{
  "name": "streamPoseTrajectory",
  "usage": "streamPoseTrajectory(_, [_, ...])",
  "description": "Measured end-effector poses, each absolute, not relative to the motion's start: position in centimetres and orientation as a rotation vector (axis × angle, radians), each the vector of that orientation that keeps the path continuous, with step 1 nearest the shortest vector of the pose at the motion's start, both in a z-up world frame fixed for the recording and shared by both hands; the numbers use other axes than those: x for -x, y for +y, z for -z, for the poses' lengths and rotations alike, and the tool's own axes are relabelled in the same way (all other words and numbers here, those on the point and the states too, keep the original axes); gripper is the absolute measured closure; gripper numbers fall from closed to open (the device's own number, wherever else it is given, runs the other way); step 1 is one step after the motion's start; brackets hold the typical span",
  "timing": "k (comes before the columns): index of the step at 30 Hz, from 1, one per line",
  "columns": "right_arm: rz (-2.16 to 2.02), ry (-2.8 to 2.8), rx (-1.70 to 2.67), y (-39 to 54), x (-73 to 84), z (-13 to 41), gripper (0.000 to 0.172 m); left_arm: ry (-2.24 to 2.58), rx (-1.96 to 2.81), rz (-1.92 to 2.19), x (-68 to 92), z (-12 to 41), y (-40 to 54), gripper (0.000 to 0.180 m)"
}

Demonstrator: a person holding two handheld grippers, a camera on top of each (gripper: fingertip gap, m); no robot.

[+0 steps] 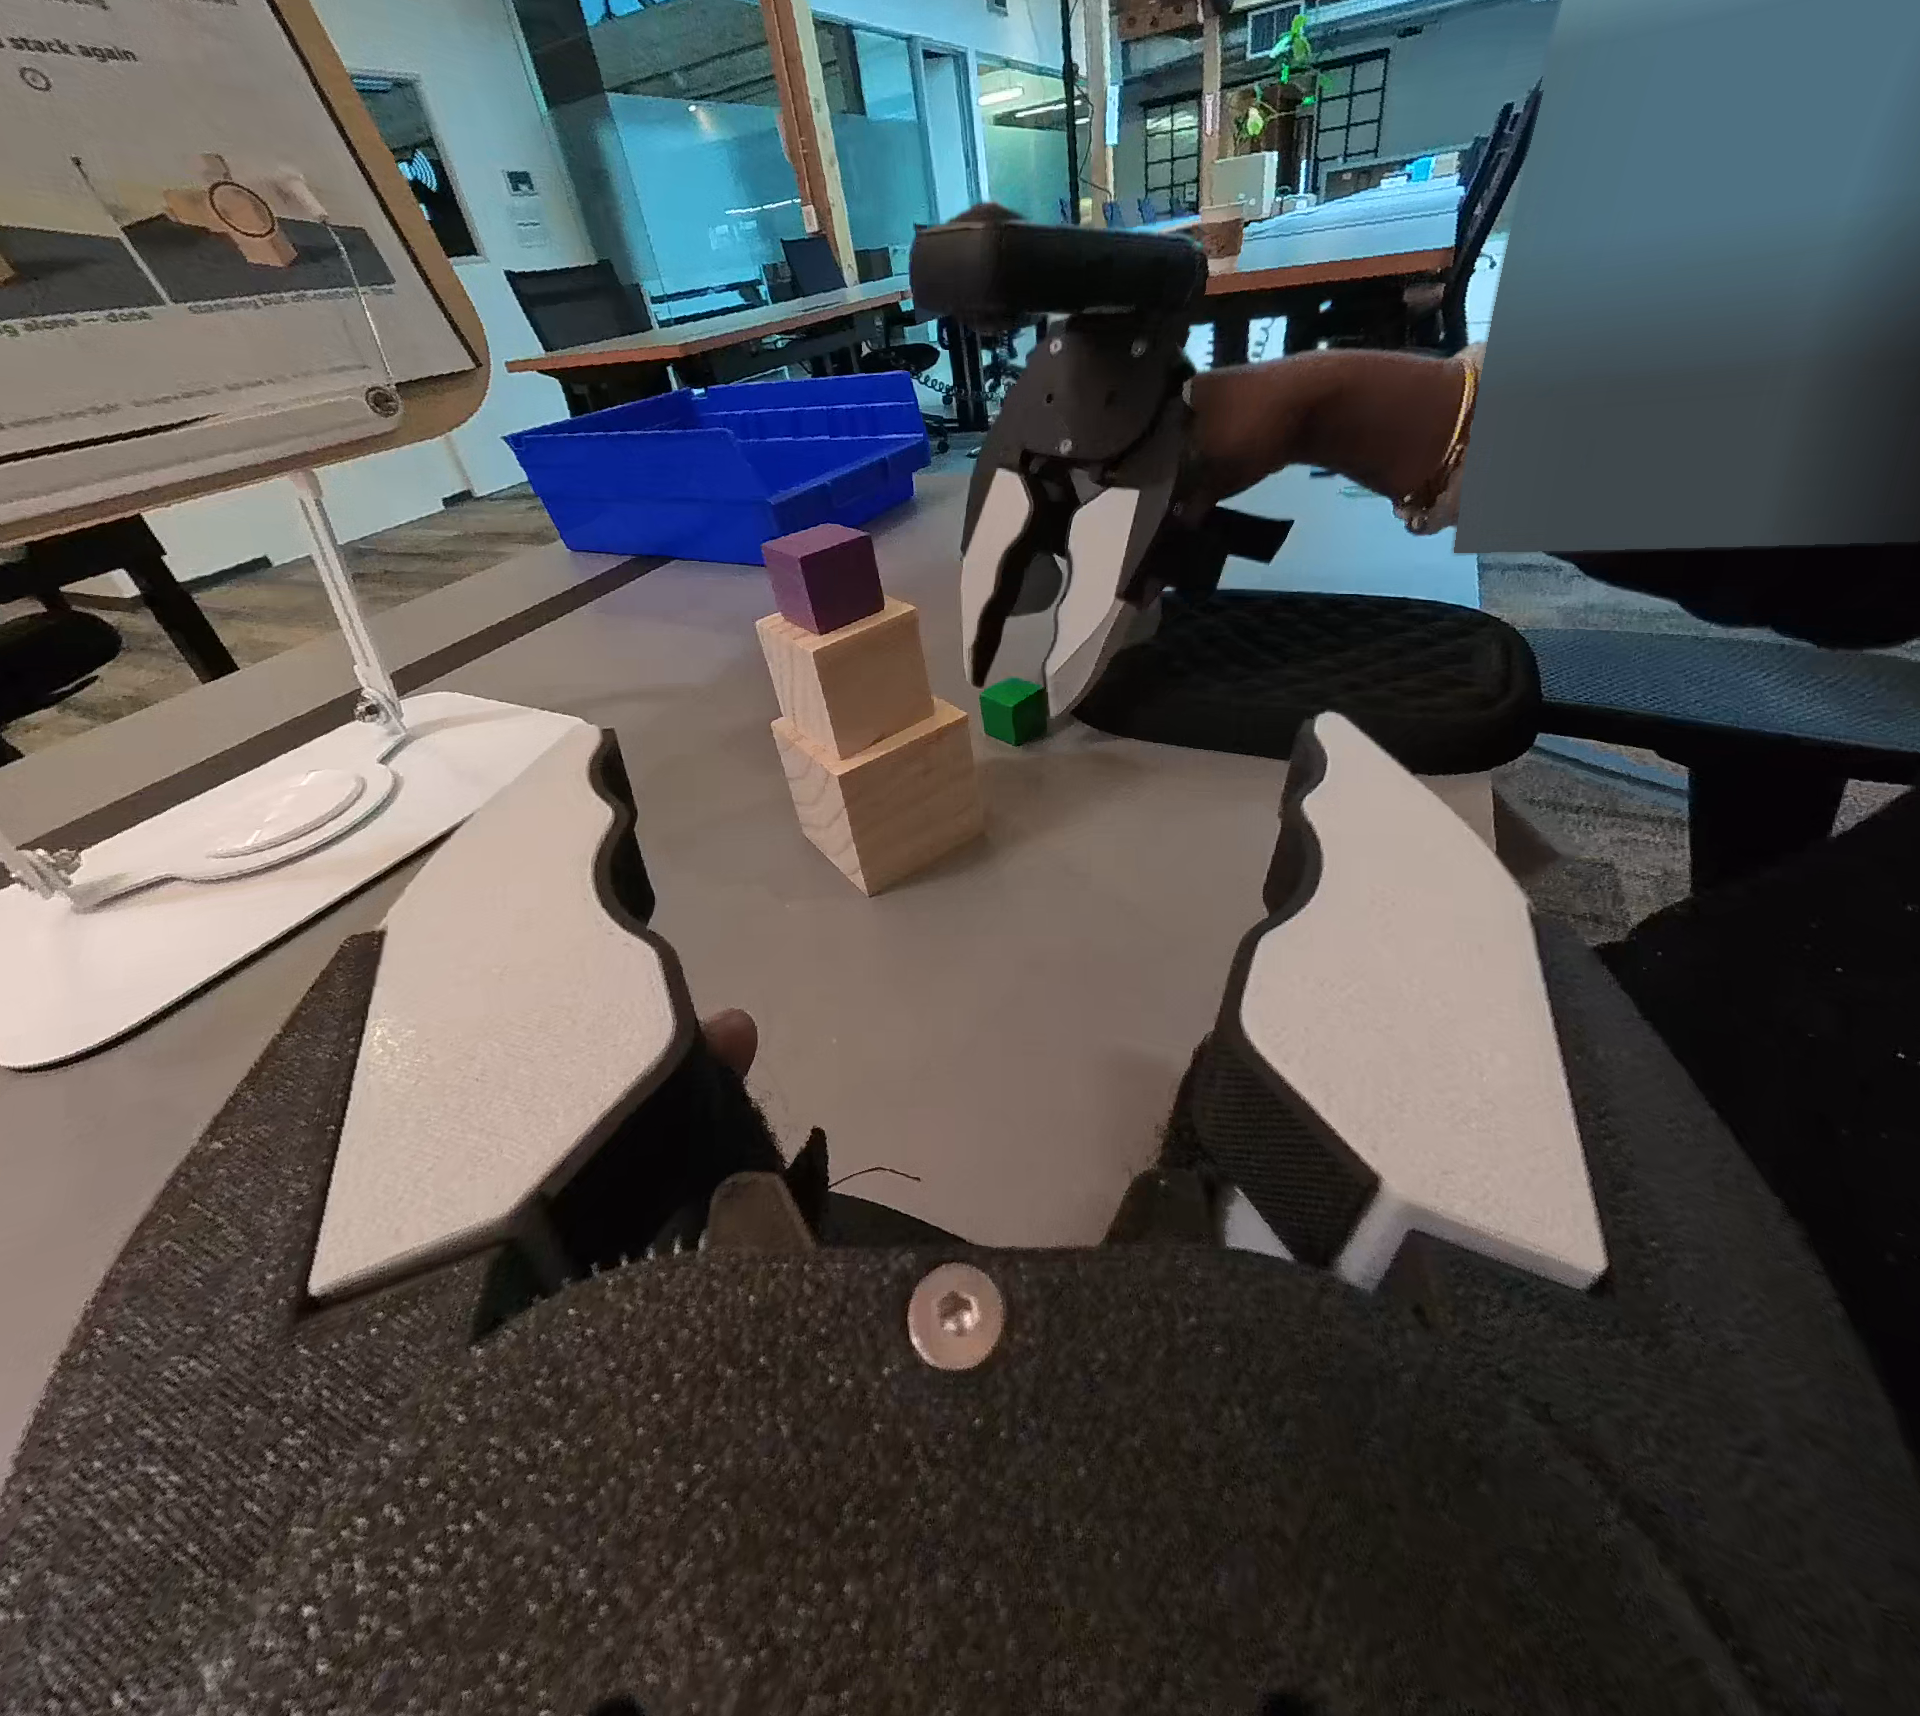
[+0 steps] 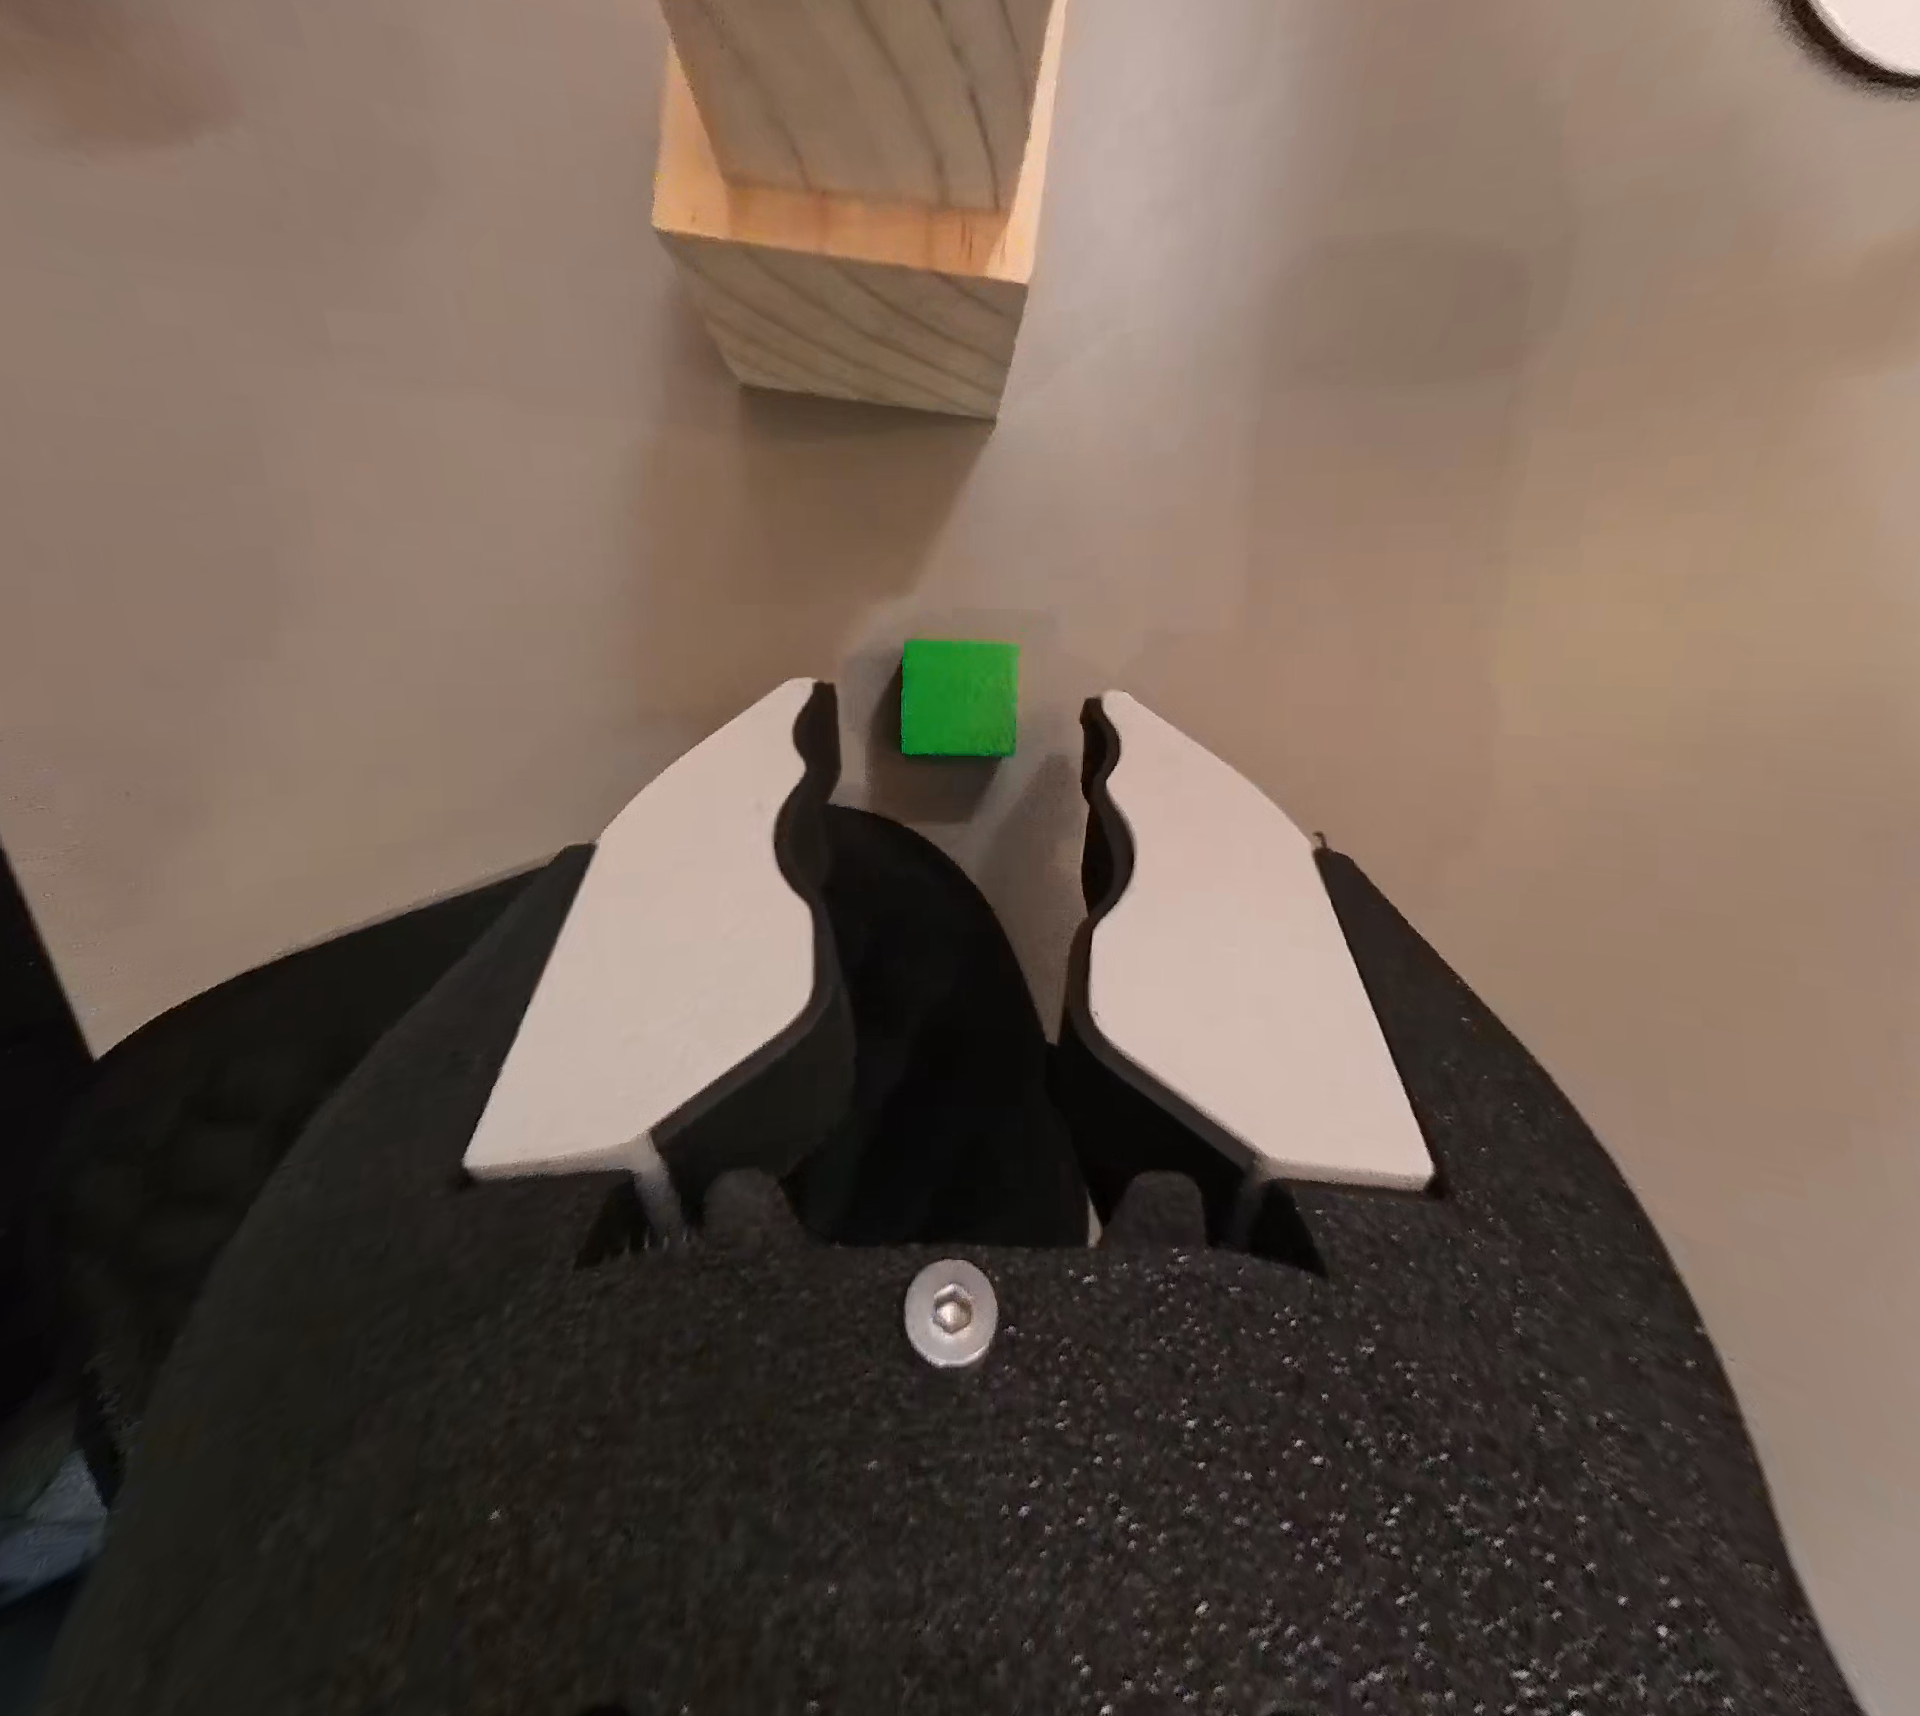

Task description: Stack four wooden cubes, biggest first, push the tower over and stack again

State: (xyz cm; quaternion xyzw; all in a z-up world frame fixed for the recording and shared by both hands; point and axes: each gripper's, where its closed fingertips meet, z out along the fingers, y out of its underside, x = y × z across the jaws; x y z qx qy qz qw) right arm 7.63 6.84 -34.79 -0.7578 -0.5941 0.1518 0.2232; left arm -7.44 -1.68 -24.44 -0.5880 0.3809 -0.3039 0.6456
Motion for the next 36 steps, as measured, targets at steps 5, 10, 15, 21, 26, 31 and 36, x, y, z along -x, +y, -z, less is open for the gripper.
streamPoseTrajectory(5, [-0.444,-1.637,2.083,6.8,-7.4,35.1,0.140,0.849,1.342,0.706,7.6,24.3,-1.6,0.064])
streamPoseTrajectory(10, [-0.482,-1.623,2.052,6.9,-7.1,33.9,0.151,0.830,1.347,0.711,7.8,24.3,-1.4,0.064])
streamPoseTrajectory(15, [-0.548,-1.524,1.978,7.2,-5.1,26.8,0.151,0.826,1.358,0.713,7.8,24.3,-1.3,0.064])
streamPoseTrajectory(21, [-0.540,-1.496,2.033,7.3,-1.2,21.8,0.151,0.819,1.352,0.707,7.8,24.3,-1.3,0.064])
streamPoseTrajectory(26, [-0.490,-1.500,2.067,7.8,0.5,21.9,0.151,0.819,1.348,0.702,7.9,24.2,-1.3,0.064])
streamPoseTrajectory(31, [-0.480,-1.498,2.109,7.9,0.6,22.8,0.151,0.818,1.349,0.704,7.9,24.2,-1.3,0.064])
streamPoseTrajectory(36, [-0.489,-1.508,2.109,8.0,0.7,23.3,0.151,0.809,1.351,0.713,8.0,24.2,-1.2,0.064])
